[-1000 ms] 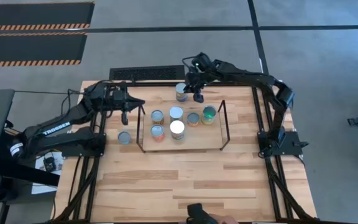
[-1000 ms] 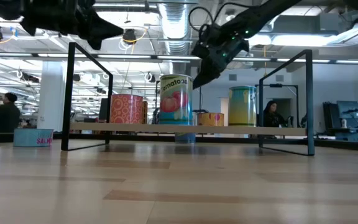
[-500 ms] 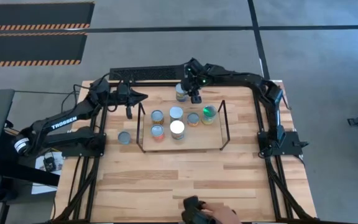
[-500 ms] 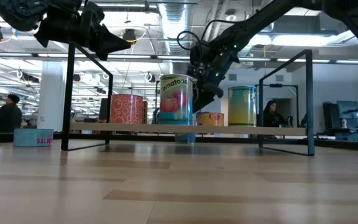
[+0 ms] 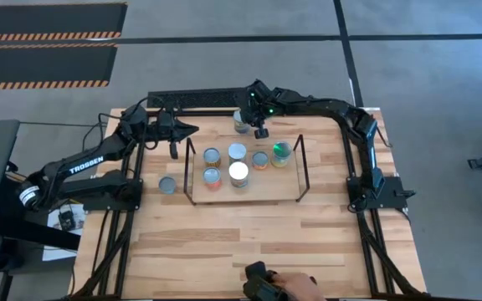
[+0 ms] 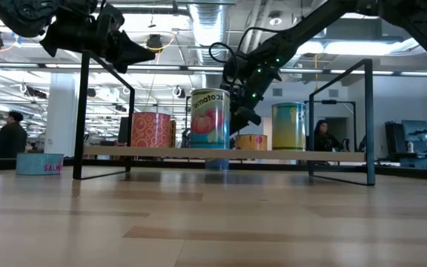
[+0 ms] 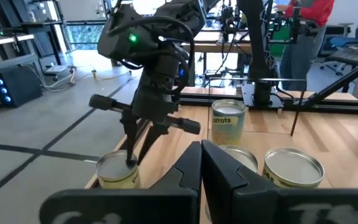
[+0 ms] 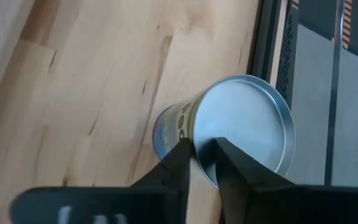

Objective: Pick and place cans onto a shelf
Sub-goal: Put the peas can on the shelf aligned with the carrots can

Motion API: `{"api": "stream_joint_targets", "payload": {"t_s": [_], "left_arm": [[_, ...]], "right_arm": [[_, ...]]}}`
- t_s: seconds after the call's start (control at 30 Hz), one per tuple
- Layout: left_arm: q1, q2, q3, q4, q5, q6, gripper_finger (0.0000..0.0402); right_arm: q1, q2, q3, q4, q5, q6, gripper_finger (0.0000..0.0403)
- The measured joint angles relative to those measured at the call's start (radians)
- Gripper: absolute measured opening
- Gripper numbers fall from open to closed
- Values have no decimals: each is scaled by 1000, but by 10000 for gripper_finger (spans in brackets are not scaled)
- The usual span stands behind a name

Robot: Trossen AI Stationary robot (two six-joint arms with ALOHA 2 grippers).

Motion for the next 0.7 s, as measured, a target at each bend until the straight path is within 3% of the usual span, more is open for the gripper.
{"api": "stream_joint_targets", "payload": {"t_s": [0.2,0.47,0.7], "left_arm": [[0,0,-2,-17,-31,-28,0],[10,-15,-167,263,-59,-142,0],[22,-23,-208,330,-115,-144,0]], "right_arm": [[1,-11,13,-24,0,7,9],[23,-83,119,-196,8,89,4],[107,-251,205,-353,134,244,4]]}}
